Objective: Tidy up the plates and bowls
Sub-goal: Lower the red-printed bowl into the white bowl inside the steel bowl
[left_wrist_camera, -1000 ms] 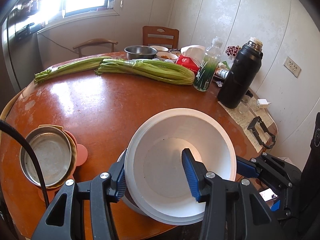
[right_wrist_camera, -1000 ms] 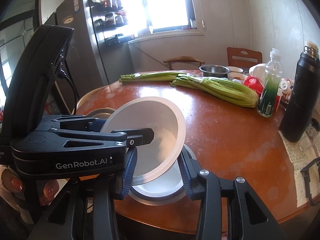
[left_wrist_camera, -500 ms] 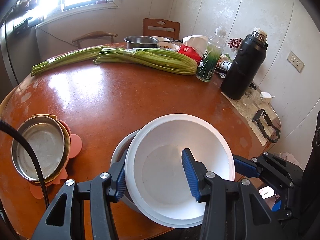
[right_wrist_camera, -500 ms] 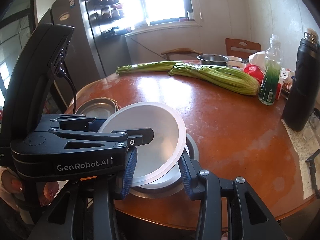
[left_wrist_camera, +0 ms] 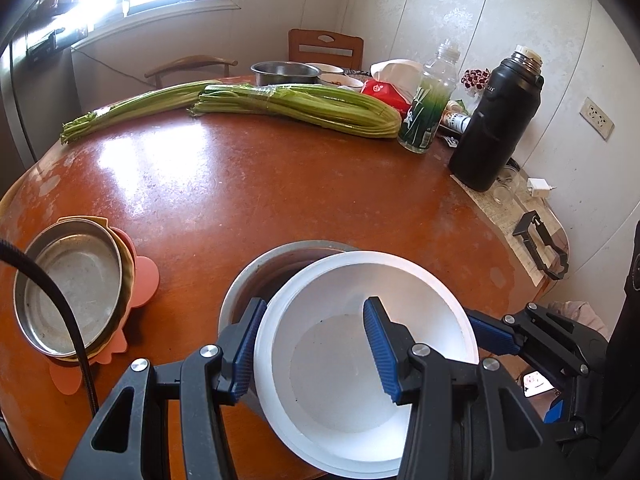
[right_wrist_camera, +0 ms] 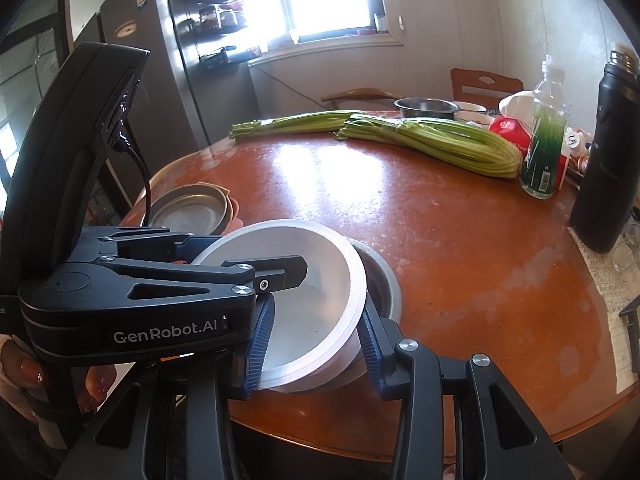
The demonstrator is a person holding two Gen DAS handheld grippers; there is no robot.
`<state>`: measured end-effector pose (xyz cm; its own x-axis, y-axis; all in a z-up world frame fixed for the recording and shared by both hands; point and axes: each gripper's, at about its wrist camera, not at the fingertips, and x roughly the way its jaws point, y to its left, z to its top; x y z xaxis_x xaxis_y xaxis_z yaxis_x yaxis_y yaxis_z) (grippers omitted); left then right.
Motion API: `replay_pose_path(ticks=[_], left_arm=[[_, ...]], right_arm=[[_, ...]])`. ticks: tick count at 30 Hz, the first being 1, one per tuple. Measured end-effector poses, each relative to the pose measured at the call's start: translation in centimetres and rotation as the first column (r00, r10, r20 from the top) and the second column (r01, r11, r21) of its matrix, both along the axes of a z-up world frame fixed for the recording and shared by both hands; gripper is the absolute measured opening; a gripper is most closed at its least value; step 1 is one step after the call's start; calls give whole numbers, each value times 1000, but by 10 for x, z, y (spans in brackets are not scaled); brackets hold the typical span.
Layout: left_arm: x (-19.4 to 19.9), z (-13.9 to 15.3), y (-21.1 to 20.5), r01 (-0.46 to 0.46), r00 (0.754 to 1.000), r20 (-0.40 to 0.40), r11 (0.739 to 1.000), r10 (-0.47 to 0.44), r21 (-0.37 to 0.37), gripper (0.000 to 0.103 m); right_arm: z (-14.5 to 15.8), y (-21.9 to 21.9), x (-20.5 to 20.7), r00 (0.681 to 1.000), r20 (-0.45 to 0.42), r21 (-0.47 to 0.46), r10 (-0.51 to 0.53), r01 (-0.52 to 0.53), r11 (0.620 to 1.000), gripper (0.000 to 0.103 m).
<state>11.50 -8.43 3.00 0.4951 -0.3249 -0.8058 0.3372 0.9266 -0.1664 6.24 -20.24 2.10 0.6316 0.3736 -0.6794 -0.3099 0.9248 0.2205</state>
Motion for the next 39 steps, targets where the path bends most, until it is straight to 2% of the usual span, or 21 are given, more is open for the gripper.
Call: replay_pose_path(ticks=[18,27,39], left_arm=[[-4,-8,-2,-7,1000,31,999,6,36,50],[-5,-7,4,-19,999,35,999,18,26,50],[-10,-7,7,-17,999,36,1000,17,16,50]], right_arm=[[-11,5,-1,1000,8,-15,0,0,1000,44],[-9,6,-3,1000,26,-44,-17,18,999,44],[-9,3,-5,999,25,-31,-21,22,999,44]])
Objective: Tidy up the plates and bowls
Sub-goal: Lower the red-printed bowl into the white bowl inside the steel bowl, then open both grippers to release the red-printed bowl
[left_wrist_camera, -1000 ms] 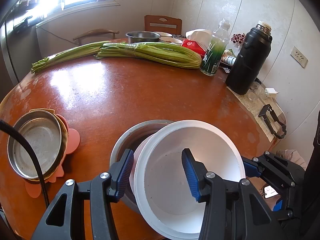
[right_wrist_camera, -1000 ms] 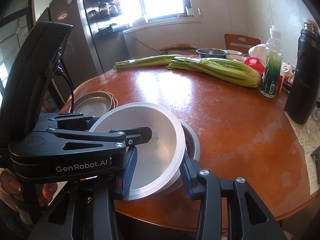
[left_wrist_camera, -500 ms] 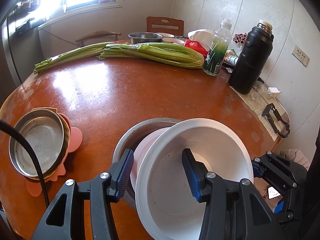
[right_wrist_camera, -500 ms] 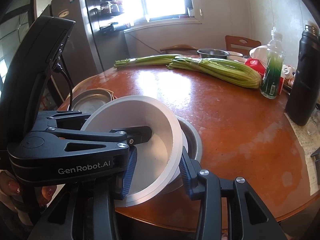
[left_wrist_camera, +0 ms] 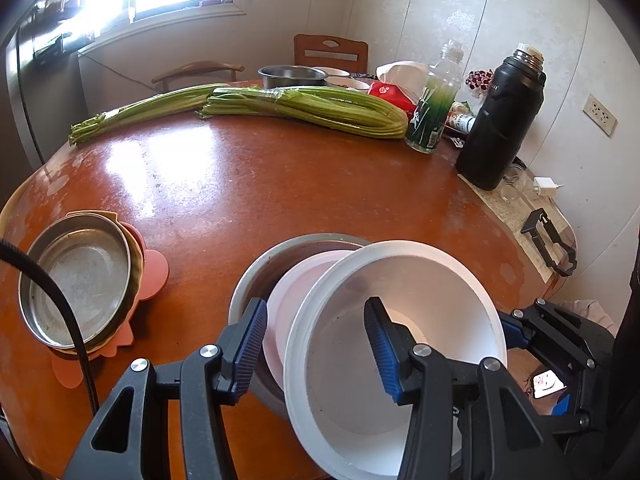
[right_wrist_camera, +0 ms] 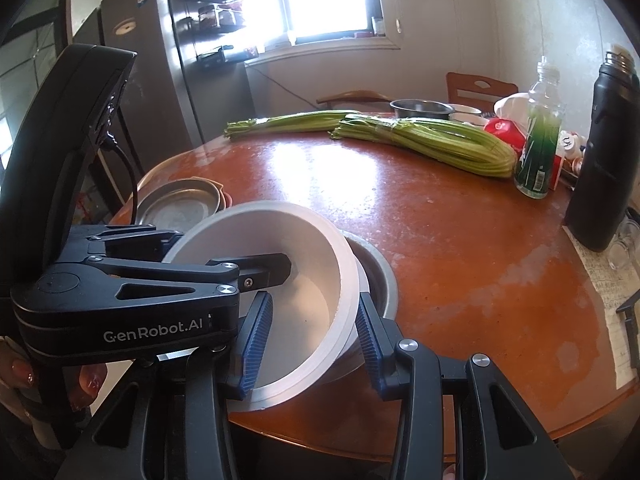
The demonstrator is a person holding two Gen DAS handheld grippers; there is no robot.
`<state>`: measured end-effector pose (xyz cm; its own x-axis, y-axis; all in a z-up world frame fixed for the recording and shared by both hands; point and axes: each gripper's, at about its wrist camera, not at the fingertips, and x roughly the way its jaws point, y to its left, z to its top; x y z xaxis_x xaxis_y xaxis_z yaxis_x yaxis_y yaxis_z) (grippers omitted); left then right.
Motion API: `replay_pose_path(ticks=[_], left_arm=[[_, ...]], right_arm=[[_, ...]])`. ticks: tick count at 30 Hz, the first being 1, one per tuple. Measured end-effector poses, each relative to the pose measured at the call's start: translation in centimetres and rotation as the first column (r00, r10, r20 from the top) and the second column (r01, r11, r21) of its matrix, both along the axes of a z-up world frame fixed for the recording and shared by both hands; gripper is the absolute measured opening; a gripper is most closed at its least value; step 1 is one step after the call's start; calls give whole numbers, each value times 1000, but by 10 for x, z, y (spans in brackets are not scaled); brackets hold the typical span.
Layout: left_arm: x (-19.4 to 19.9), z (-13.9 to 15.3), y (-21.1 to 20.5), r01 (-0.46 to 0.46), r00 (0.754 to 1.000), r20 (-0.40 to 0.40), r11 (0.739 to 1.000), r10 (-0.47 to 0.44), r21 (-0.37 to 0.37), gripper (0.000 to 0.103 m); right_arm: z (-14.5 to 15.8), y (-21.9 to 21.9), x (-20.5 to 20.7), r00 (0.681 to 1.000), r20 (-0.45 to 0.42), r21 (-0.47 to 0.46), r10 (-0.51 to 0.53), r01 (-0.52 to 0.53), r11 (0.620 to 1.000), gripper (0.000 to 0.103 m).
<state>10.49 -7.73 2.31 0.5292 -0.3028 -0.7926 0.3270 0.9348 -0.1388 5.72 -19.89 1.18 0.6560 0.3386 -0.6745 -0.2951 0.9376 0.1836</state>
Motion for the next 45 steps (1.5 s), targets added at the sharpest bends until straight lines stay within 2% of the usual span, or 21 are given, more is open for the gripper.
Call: replay_pose_path(ticks=[4,16,28,31,33,35,37,45], left_arm=[[-3,3,3,-2,1000,6,1000,2,-9,55],[-8,14,7,-1,999,36,1000,2,-11,57],[0,9,16,-35,999,20,999,36,-15,59],[5,7,18,-45,999,15,999,46,-23,59],[7,6,20,-42,999,16,998,43,-37,58],[10,4,22,-43,999,11,998,44,-52,54],[14,3,24,-37,999,3,997,37,-72,49],[39,-1,23,-43,999,-21,995,41,-86,47]], right_arm=[[0,0,0,1000,-2,-4,-8,8,1000,44],[7,-6,-2,1000,18,2,-17,17,1000,44],[5,4,11,1000,20,-23,-17,18,1000,44],[3,11,19,1000,17,-24,-4,4,1000,39],[2,15,21,1000,24,-22,17,-16,1000,28],[1,19,25,999,25,-19,27,-27,999,25],[1,21,31,999,28,-23,33,-32,999,25],[-1,20,54,1000,19,-40,13,-12,999,25]])
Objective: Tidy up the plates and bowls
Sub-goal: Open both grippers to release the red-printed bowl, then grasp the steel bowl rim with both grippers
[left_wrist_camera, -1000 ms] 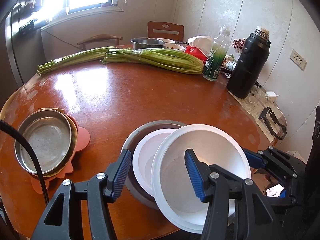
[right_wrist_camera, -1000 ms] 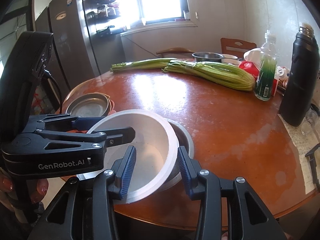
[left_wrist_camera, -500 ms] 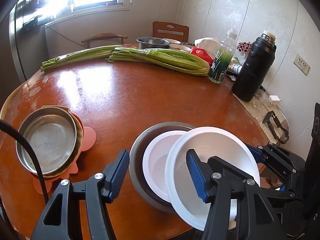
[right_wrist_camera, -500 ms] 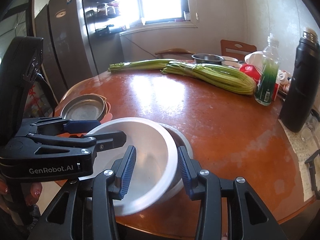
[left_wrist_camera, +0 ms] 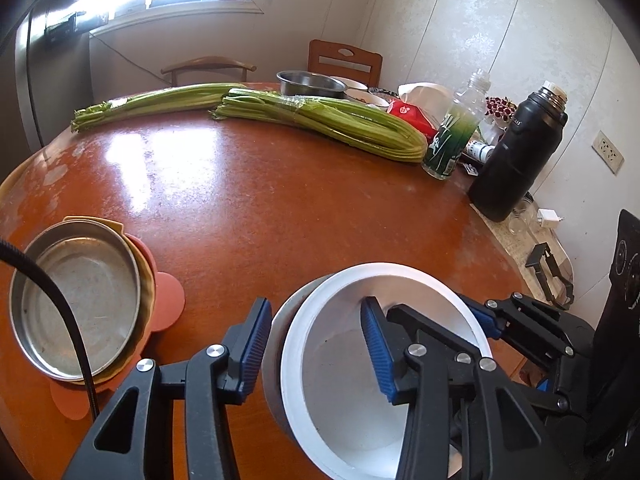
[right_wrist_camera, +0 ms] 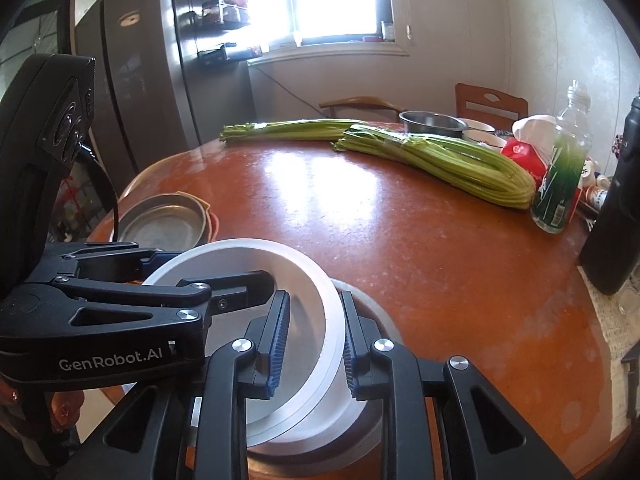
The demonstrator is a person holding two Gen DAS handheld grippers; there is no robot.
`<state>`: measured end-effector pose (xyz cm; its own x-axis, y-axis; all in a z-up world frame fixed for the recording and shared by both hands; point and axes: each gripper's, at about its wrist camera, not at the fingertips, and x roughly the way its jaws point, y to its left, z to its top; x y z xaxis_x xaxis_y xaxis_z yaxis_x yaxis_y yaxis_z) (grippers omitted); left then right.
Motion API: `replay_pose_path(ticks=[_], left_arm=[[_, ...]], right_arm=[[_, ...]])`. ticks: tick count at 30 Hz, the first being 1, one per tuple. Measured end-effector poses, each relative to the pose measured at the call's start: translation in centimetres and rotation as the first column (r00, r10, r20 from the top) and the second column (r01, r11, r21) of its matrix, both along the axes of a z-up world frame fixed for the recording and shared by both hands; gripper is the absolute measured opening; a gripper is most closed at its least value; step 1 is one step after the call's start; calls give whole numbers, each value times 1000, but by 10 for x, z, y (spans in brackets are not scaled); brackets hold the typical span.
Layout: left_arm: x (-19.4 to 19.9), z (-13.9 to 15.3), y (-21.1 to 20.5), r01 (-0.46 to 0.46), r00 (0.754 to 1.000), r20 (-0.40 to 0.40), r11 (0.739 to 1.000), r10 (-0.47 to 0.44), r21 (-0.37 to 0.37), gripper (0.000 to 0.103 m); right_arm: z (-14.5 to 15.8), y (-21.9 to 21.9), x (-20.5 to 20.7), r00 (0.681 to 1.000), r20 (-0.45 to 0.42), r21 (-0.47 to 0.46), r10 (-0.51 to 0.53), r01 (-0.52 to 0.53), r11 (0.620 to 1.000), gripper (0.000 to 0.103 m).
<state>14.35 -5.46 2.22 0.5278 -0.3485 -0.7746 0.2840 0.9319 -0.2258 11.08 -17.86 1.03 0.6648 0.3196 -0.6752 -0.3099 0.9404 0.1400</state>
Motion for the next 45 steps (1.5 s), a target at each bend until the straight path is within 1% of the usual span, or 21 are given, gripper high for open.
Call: replay_pose_path(ticks=[4,10,17,19,21,24,25,26,28,29,30,31,32,36,40,43,45], left_arm=[[7,-1,-12,29,1000,-5,1000,-29,-5,45],[11,-7,-23,54,998,-16,999,-54,2,45],[8,-10,-19,44,999,-8,999,-44,20,46],[7,-9,-16,36,999,-1,999,-36,23,46],[4,-6,-13,31,999,11,999,-32,25,46],[1,1,-9,13,999,34,999,-14,41,51],[-1,3,-7,6,999,41,999,-8,46,55],[-3,6,-6,-2,999,54,998,-2,61,58],[-6,11,-3,-20,997,75,996,14,82,60],[-8,12,-2,-28,996,82,996,21,86,63],[-10,13,0,-33,996,82,996,26,83,66],[-11,13,2,-32,997,78,997,26,76,69],[-13,12,3,-29,997,74,997,24,71,70],[-20,8,10,-38,997,73,998,35,43,72],[-26,0,14,-42,998,50,999,41,21,74],[-29,-5,16,-42,999,31,999,42,-1,75],[-31,-9,16,-55,998,26,998,55,3,75]], right_arm=[[-2,-8,3,1000,0,-2,-22,22,1000,25],[-10,-19,5,999,-16,5,-34,35,999,25],[-12,-21,2,999,-26,18,-28,29,999,25],[-11,-22,1,999,-27,25,-27,28,999,26],[-9,-24,1,999,-29,39,-28,29,999,30],[-4,-26,0,999,-22,40,-31,32,999,35],[-2,-27,-1,999,-21,42,-32,33,999,36],[0,-28,-2,999,-16,45,-32,33,998,36],[7,-33,-5,999,6,61,-46,46,997,38],[10,-35,-6,998,17,66,-55,53,996,43],[12,-38,-8,998,25,70,-64,62,996,51],[13,-40,-9,997,27,71,-72,70,995,55],[14,-42,-10,996,26,69,-80,78,995,56],[8,-46,-13,993,9,53,-117,116,992,60],[-1,-53,-17,990,-12,64,-143,143,988,63],[-7,-54,-20,990,-29,74,-138,140,987,64],[-11,-55,-22,991,-35,85,-132,134,987,64]])
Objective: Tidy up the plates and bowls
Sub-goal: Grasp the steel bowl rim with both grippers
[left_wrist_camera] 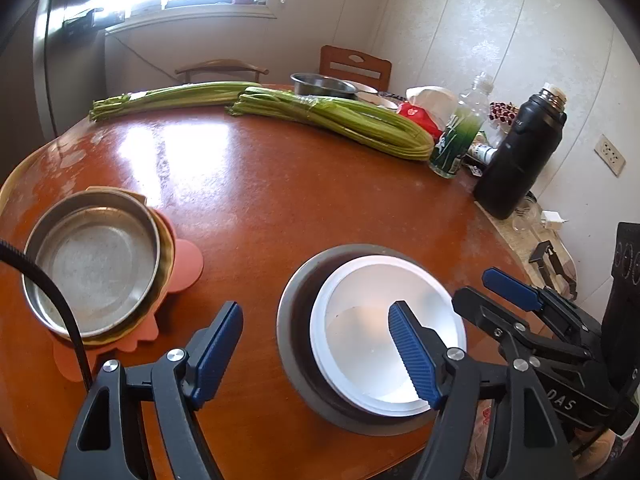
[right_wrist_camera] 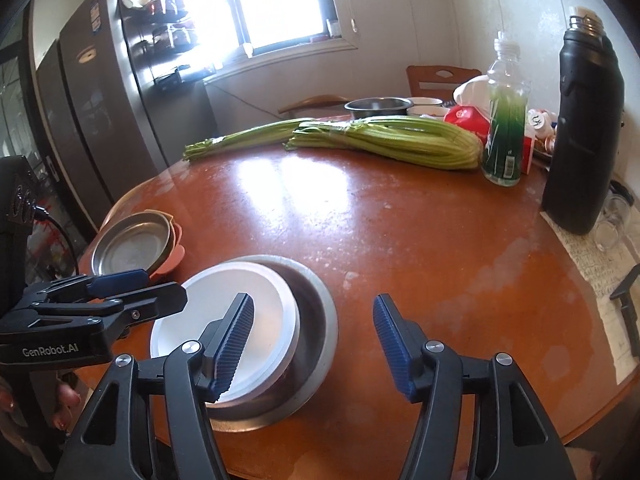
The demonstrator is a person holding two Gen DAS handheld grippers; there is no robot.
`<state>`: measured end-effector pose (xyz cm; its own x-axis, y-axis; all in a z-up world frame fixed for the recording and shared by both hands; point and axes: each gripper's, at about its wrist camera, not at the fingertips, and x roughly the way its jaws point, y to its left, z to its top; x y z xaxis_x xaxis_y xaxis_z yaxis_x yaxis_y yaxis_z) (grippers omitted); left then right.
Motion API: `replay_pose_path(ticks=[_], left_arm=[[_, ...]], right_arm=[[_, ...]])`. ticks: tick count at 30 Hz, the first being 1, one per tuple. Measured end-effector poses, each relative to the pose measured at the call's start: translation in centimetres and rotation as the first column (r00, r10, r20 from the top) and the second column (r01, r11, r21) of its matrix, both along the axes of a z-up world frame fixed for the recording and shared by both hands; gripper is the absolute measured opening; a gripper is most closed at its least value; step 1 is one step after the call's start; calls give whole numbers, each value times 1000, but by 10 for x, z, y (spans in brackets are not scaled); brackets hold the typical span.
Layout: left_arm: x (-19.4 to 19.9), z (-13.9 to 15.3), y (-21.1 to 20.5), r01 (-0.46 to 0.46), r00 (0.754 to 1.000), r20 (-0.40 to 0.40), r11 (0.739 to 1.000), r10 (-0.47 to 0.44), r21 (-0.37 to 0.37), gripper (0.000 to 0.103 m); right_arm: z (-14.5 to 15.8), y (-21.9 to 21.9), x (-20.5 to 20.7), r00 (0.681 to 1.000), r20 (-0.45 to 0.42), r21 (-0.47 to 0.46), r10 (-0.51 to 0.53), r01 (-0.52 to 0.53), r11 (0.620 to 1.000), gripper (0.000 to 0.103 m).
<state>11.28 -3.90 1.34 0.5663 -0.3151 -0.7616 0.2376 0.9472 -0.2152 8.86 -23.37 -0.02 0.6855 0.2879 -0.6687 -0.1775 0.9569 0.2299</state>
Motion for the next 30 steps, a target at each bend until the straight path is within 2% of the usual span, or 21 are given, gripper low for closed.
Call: replay_pose_path(ticks=[12,21,30], left_arm=[[1,-21,-12,-2,999,-35,1000,3,31,77],[6,-34,-14,0,998,-63,998,3,59,77],[13,-46,-13,8,995,-96,999,-3,50,77]], right_arm=[[-29,3,-3,998,-56,48,17,-15,999,72],[-36,-4,-6,997,-78,97,25,-18,995,74],[-41,2,-4,991,-121,125,58,-42,991,74]])
